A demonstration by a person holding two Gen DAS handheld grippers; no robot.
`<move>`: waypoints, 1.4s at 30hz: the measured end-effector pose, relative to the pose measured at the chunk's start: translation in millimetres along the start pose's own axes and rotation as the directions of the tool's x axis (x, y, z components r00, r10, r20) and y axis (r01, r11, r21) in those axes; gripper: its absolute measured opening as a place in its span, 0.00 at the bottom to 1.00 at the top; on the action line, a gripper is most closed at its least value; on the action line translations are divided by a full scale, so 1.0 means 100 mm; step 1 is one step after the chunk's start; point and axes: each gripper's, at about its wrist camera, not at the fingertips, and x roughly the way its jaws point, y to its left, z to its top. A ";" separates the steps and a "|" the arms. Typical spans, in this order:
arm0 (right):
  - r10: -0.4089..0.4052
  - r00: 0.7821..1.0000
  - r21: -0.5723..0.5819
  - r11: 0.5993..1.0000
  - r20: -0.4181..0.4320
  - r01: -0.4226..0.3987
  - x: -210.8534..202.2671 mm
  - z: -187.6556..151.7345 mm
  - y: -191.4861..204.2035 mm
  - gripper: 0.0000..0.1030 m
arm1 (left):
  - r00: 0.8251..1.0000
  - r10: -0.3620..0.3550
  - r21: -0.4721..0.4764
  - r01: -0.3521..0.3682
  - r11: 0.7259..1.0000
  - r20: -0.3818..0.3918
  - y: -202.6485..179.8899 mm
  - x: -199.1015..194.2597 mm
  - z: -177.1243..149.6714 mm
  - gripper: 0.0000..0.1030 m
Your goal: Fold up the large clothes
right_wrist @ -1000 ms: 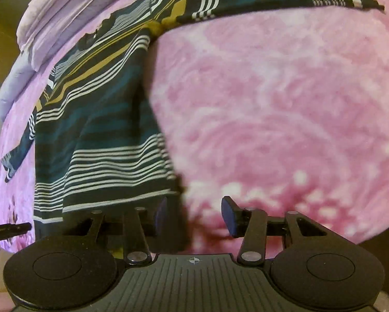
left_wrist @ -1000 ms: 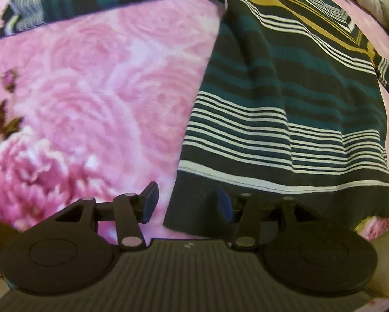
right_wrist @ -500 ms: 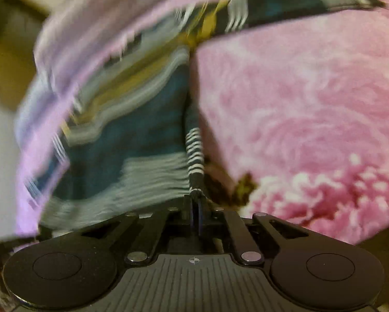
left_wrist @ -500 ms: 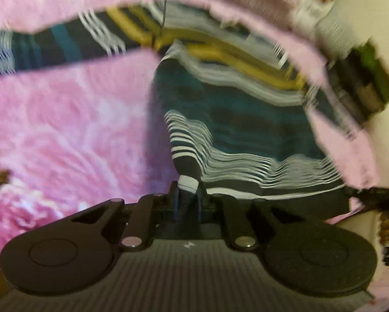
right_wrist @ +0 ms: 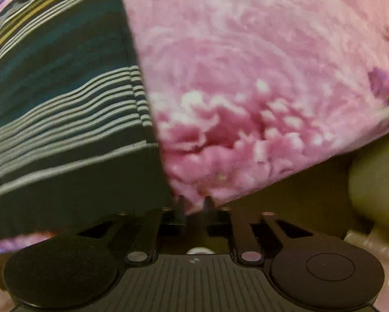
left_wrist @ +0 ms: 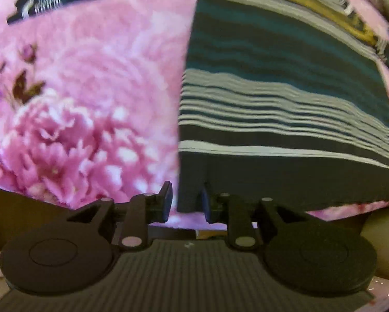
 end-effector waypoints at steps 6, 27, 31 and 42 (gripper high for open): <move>0.082 0.995 -0.064 0.995 0.061 -0.078 -0.58 -0.16 -0.04 0.47 | 0.996 -0.031 -0.033 0.034 0.999 0.082 -0.51 -0.61 -0.19 0.24; 0.354 0.910 -0.403 0.881 0.216 -0.247 -2.74 -0.95 0.41 0.63 | 0.962 0.040 0.021 -0.048 0.999 0.272 -1.62 -2.60 -1.14 0.62; 0.362 0.910 -0.397 0.880 0.201 -0.262 -2.85 -1.15 0.30 0.63 | 0.954 0.046 0.050 -0.063 0.997 0.297 -1.70 -2.76 -1.32 0.62; 0.338 0.922 -0.422 0.876 0.191 -0.234 -2.95 -1.38 0.28 0.63 | 0.946 0.049 0.087 -0.081 0.993 0.321 -1.85 -2.99 -1.56 0.62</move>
